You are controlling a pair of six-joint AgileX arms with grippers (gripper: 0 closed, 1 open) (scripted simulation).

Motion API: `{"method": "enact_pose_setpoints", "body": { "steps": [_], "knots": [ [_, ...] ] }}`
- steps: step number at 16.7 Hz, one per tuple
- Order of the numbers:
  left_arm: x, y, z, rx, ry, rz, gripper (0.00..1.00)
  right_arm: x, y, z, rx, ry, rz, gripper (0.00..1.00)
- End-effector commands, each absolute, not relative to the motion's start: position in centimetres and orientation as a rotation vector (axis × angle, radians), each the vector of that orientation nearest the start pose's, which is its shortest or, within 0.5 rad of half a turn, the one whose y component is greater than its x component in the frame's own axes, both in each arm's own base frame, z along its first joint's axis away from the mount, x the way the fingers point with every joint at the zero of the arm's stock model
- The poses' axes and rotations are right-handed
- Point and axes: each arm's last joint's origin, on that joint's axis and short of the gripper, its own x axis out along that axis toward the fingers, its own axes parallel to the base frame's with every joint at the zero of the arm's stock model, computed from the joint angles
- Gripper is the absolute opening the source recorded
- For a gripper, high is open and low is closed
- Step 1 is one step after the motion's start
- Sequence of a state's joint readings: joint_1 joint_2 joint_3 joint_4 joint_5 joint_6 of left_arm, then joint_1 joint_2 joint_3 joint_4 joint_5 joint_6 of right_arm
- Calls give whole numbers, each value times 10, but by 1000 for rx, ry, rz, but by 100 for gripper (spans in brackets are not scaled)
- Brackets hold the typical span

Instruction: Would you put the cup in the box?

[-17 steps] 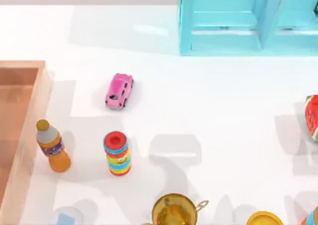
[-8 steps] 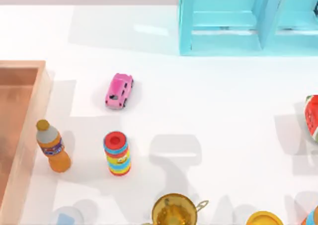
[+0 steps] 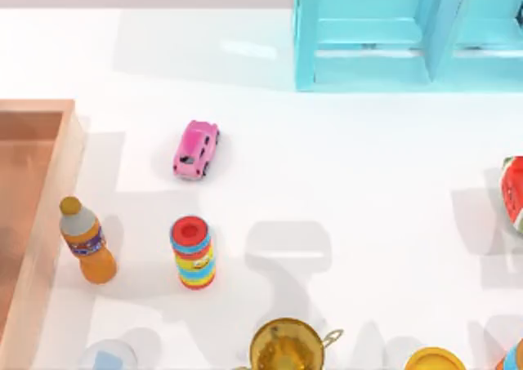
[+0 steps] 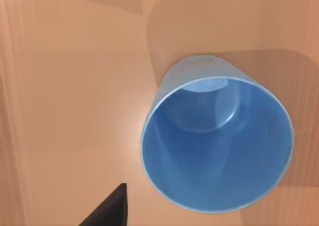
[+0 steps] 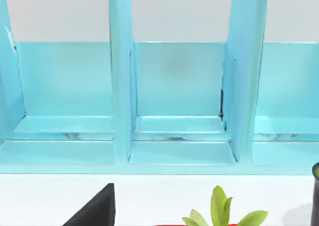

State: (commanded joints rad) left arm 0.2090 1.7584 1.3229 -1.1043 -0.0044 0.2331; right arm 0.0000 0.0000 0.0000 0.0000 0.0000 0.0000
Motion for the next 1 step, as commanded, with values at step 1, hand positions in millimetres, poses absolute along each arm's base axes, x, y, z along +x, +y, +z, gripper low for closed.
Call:
{"method": "enact_pose_setpoints", "body": {
  "steps": [1],
  "knots": [
    [318,70,211,25,1542,-7,100,106,-1,160,0,0,0,100]
  ]
}}
